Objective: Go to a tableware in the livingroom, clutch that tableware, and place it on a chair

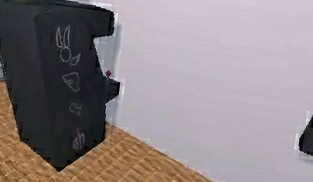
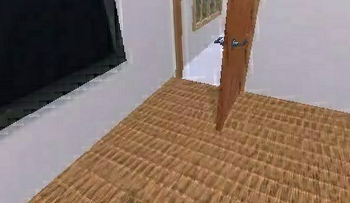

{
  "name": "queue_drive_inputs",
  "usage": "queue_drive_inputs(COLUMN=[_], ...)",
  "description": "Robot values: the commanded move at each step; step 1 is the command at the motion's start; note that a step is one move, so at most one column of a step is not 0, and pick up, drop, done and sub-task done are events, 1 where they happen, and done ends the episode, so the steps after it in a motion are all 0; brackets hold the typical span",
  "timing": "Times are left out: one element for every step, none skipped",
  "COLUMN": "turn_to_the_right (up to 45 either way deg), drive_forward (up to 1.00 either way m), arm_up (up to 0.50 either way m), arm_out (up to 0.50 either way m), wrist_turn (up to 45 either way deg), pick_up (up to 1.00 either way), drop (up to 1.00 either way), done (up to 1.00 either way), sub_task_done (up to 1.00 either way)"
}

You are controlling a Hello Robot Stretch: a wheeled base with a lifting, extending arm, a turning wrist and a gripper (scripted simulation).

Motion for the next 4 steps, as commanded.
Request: queue_drive_inputs(turn_to_the_right=[45.0, 42.0, 0.0, 0.0], drive_forward=[0.00, 0.00, 1.00, 0.70], arm_up=[0.00, 0.00, 0.00, 0.00], arm_out=[0.00, 0.00, 0.00, 0.00], wrist_turn=[0.0, 0.0, 0.0, 0.0], pick_up=[0.00, 0.00, 0.00, 0.00], drop=[0.00, 0.00, 0.00, 0.00], done=[0.00, 0.00, 0.00, 0.00], sub_task_done=[0.00, 0.00, 0.00, 0.00])
